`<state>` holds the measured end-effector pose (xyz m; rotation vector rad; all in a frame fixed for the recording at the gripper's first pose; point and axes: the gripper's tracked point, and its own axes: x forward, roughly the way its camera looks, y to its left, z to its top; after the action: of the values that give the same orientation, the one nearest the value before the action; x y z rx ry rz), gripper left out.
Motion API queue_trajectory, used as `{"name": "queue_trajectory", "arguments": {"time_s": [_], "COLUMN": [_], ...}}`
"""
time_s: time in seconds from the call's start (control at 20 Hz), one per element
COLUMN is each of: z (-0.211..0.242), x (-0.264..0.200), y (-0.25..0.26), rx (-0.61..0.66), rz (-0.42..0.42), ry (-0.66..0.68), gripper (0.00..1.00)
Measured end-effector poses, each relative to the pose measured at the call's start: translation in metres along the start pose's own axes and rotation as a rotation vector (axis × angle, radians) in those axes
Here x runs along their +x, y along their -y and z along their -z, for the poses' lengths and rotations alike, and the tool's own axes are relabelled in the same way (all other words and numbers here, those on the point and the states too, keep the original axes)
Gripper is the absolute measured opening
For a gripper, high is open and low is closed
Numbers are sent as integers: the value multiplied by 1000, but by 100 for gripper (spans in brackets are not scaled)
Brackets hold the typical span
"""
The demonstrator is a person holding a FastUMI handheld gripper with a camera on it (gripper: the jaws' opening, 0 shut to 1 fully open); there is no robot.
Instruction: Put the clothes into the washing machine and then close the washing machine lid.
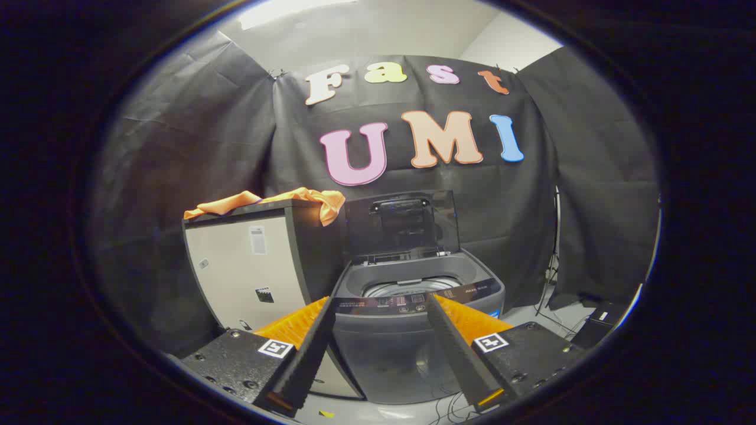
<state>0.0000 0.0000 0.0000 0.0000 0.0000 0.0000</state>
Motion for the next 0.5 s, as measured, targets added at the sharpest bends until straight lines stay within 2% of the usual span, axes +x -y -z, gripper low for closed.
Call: {"name": "queue_trajectory", "arguments": {"time_s": [0.25,0.5], "z": [-11,-5], "x": [-10,-9], "y": [-5,-10], "rx": [23,13], "rz": [1,-4], "ry": [31,8], "gripper": [96,96]}}
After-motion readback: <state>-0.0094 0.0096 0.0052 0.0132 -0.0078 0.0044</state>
